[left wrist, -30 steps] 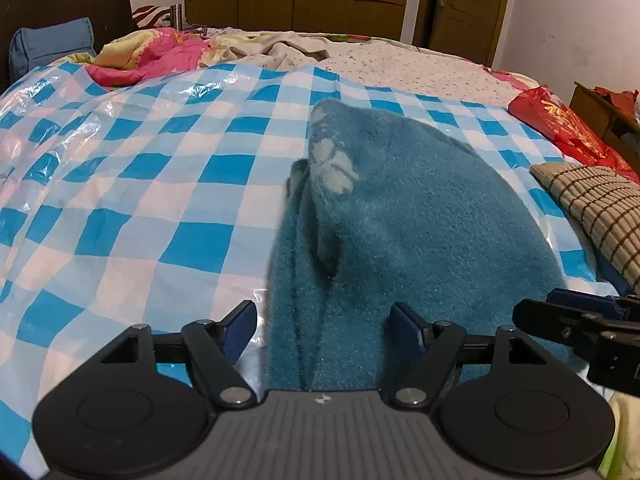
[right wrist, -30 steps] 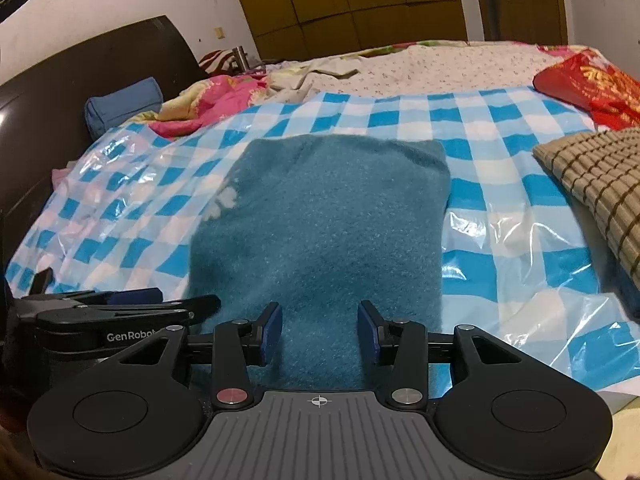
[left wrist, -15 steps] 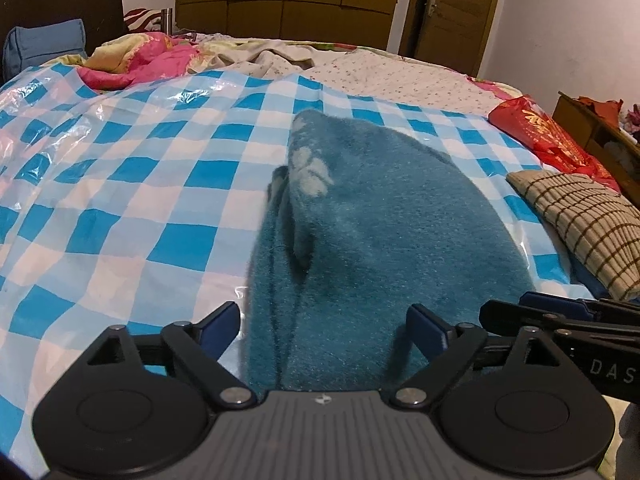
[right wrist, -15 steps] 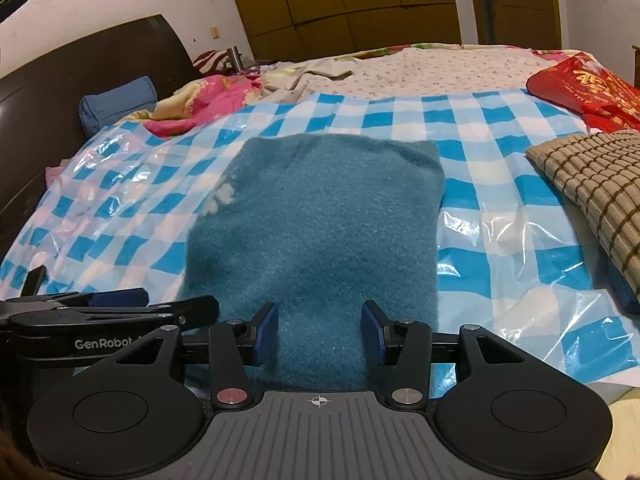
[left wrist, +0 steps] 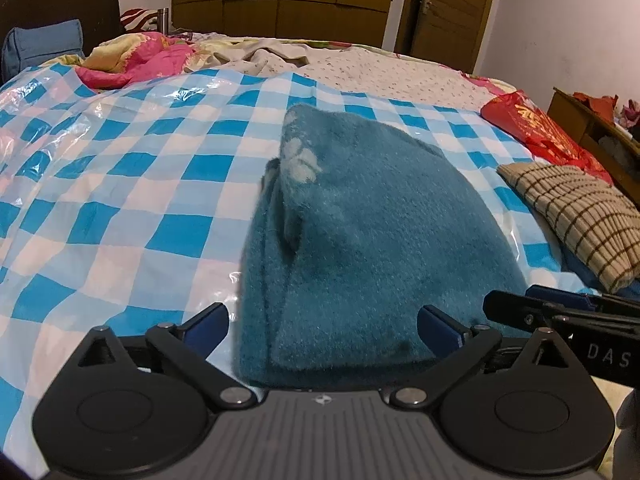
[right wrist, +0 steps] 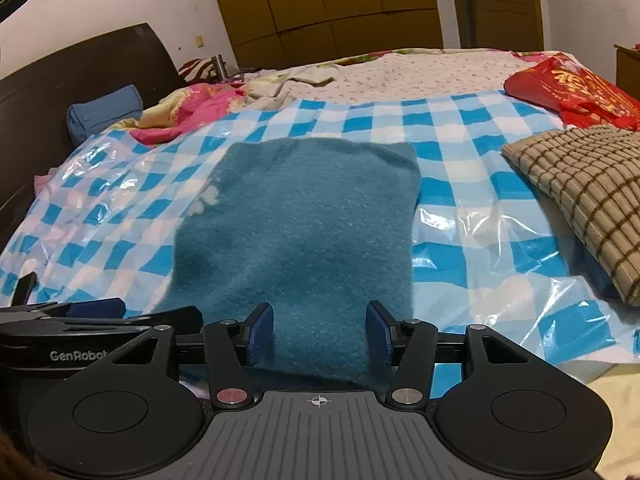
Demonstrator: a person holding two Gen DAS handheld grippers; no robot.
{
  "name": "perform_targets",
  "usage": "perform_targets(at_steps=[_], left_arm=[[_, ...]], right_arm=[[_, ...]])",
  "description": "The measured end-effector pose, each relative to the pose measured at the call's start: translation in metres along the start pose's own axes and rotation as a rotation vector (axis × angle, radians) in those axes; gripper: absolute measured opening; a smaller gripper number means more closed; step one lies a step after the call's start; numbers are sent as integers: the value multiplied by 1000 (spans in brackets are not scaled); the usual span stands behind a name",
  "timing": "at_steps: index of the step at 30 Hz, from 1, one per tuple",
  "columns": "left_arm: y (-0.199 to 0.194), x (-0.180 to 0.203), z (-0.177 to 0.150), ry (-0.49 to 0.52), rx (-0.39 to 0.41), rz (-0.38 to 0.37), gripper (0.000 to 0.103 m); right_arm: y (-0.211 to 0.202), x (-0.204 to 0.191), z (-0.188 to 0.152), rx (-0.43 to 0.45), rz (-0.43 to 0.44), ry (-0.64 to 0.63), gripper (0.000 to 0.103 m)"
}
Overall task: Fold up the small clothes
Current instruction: 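Open the right gripper and pull it back from the sweater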
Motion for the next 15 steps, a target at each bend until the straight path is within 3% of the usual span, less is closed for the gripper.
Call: perform_targets(at_steps=[15], left_arm=[[-3, 9, -4, 27, -32, -6, 103]], right_arm=[[-5, 6, -8, 2, -11, 11, 51]])
Point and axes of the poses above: each gripper's, at about its wrist camera, not at the fingertips, and y roughly the way its jaws point, x to its right, z to its top, the point moved 4 cm from there along y, roughly the way its jaws point, and after that the axes turned 9 degrees about y, right-handed, at the moved point
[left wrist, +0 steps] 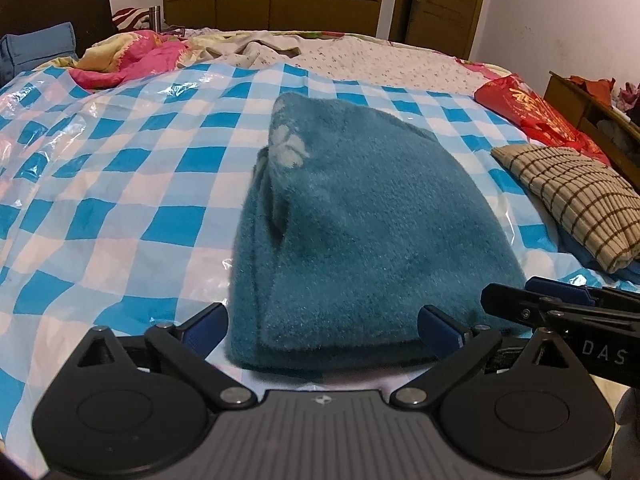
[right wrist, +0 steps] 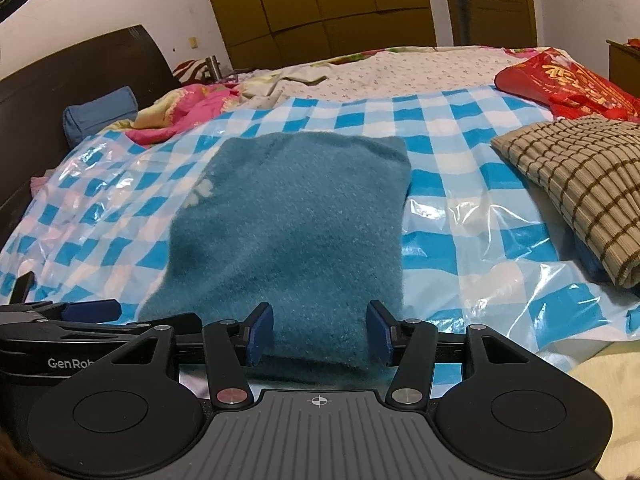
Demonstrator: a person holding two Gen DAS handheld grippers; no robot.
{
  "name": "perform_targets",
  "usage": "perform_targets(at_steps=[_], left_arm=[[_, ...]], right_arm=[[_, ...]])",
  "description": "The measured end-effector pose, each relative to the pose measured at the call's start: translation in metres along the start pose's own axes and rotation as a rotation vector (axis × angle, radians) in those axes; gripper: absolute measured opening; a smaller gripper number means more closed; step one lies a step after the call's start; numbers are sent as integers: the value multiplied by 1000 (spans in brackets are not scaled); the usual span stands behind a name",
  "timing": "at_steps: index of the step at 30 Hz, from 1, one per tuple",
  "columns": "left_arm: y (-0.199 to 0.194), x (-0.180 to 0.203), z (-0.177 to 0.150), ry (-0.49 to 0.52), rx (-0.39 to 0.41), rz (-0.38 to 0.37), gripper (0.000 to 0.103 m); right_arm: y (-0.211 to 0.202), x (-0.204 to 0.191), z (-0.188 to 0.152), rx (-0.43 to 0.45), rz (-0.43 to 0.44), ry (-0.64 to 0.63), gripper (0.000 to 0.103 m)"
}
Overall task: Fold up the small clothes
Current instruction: 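Open the right gripper and pull it back from the sweater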
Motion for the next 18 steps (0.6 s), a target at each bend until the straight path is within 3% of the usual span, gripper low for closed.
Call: perform_targets(at_steps=[12, 18], left_arm=[[-4, -1, -3, -29, -2, -8, 103], [-3, 3, -6, 5, -34, 61, 103]], right_arm=[[-7, 3, -7, -2, -1, 16, 55], [-8, 5, -8, -6, -2, 25, 56]])
Point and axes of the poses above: each gripper's, at about its wrist camera, not at the fingertips, and y roughly the way its jaws point, x to its right, z to its top, the point moved 4 cm from there along y, roughly the way its jaws point, and after that the axes turned 9 degrees about y, right-handed, at the moved point
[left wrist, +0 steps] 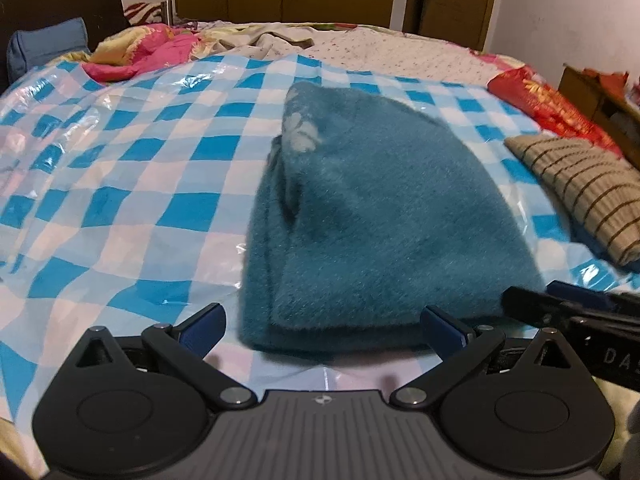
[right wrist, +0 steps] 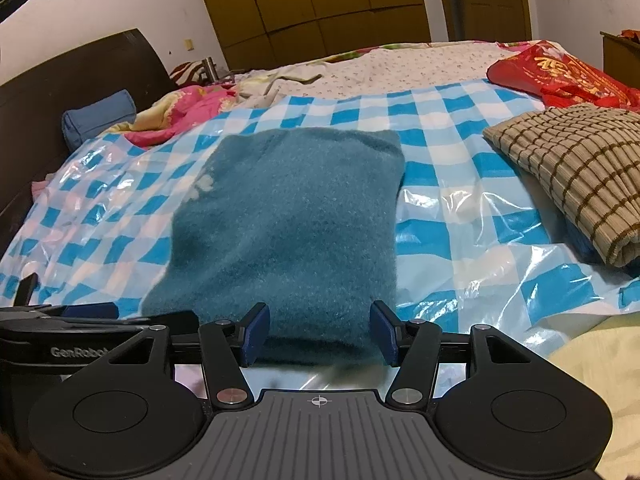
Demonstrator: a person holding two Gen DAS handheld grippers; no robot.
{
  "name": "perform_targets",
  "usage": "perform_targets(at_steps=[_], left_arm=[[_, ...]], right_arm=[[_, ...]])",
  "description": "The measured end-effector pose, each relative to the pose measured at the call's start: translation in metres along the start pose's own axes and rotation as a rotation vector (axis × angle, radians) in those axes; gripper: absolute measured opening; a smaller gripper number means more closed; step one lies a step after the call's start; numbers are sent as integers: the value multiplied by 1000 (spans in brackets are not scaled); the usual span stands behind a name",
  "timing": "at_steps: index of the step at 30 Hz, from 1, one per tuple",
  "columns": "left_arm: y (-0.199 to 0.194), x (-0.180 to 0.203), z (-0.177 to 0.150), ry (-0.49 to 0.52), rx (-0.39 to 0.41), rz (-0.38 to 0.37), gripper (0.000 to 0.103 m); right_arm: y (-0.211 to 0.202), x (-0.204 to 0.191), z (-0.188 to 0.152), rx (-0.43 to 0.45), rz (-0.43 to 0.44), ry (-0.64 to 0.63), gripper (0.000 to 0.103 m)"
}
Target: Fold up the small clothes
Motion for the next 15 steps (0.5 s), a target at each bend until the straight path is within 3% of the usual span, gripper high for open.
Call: perform_targets(at_steps=[4, 15], left_arm=[[-1, 4, 0, 43, -4, 51, 103], [-1, 9, -2, 60, -18, 54, 103]], right_arm=[[-1, 2, -3, -5, -6, 1, 57], [0, 2, -10, -25, -10, -9, 62]])
Point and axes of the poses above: each gripper's, at about its wrist camera, not at the fingertips, and y roughly the way its jaws point, x to its right, z to its top, the point moved 4 cm from there along y, roughly the way its jaws point, and after that the axes turned 9 degrees about y, right-handed, at the moved point
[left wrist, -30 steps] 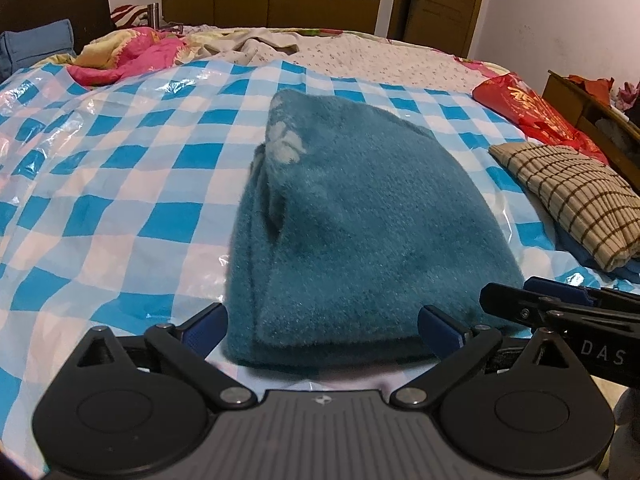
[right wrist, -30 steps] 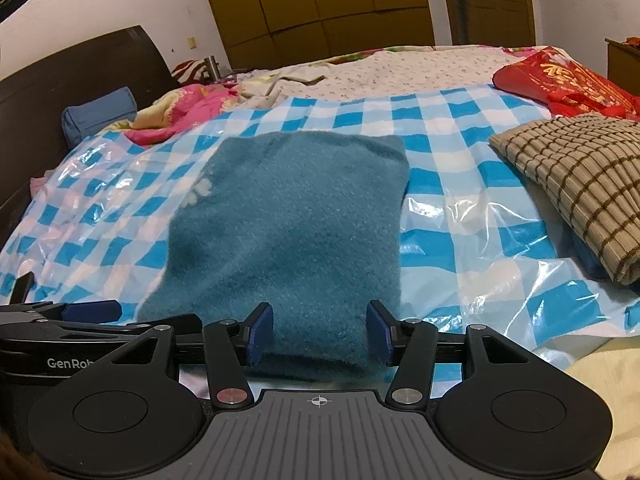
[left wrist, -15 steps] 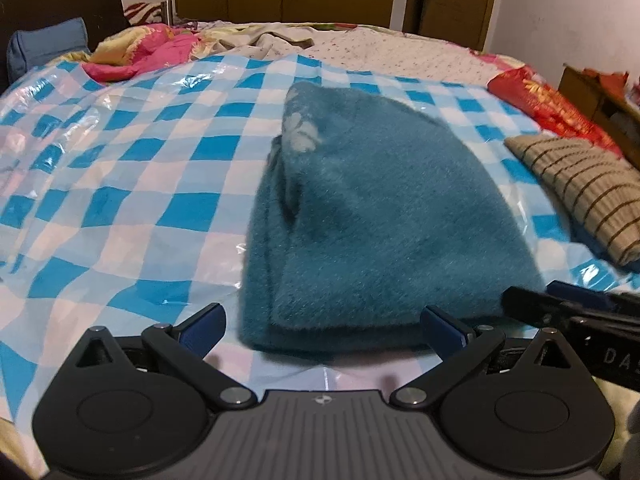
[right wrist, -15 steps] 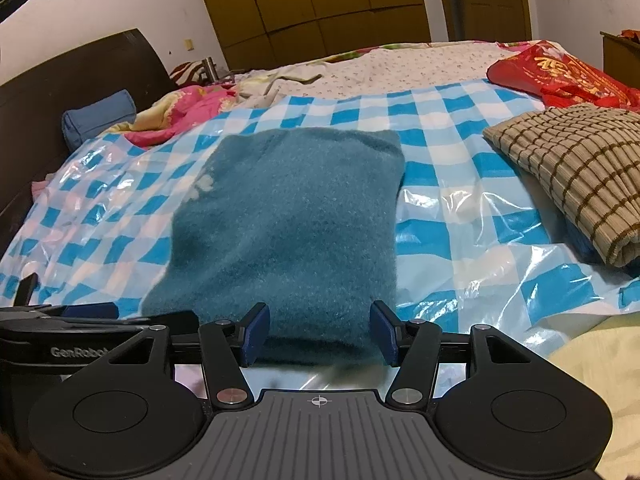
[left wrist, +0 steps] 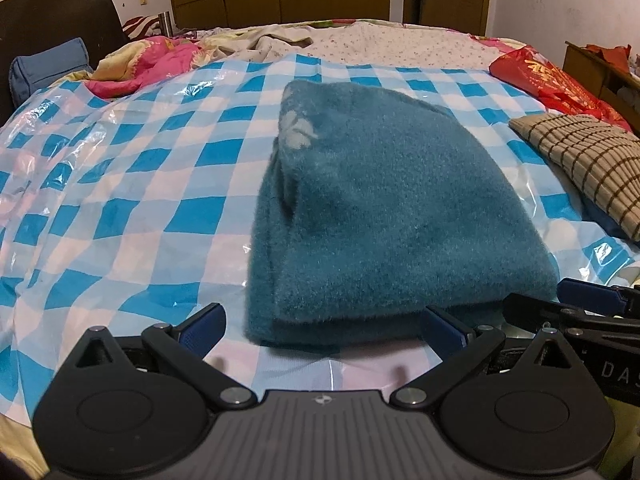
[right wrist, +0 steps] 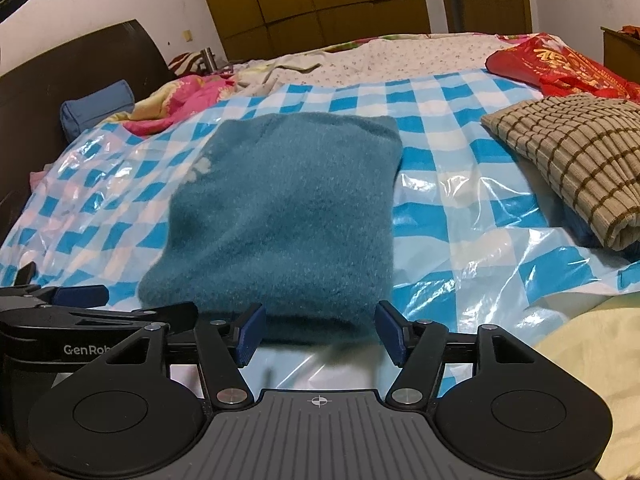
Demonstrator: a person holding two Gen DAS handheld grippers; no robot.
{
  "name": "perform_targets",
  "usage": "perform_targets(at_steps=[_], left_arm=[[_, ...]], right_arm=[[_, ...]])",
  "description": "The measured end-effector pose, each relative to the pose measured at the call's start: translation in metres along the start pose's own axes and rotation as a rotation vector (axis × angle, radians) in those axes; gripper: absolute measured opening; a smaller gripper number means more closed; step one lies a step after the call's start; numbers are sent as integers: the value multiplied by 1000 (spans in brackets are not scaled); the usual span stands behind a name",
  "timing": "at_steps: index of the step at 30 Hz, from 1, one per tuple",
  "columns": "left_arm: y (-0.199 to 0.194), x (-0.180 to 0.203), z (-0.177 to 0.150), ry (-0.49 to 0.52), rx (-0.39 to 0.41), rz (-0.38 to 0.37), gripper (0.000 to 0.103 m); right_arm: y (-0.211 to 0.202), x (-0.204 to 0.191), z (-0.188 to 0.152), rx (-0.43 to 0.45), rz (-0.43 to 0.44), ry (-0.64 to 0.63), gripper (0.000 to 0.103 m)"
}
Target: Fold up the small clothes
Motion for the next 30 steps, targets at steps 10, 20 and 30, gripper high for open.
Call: perform_targets(at_steps=[10, 20, 30], left_arm=[[-1, 1, -3, 11, -23, 9, 103], [2, 0, -5, -4, -47, -11, 103], [5, 3, -5, 19, -72, 7, 103]], right_arm=[[1, 0, -4, -17, -12, -2, 61], [1, 1, -6, -25, -14, 2, 61], [4, 4, -8, -52, -23, 16, 61]])
Point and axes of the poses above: each gripper's, at about its wrist camera, not at the fingertips, and y roughly the way its jaws point, x to its right, z to its top, the point moved 4 cm from there along y, roughly the way its jaws point, and after that the axes turned 9 degrees about y, right-handed, at the moved point
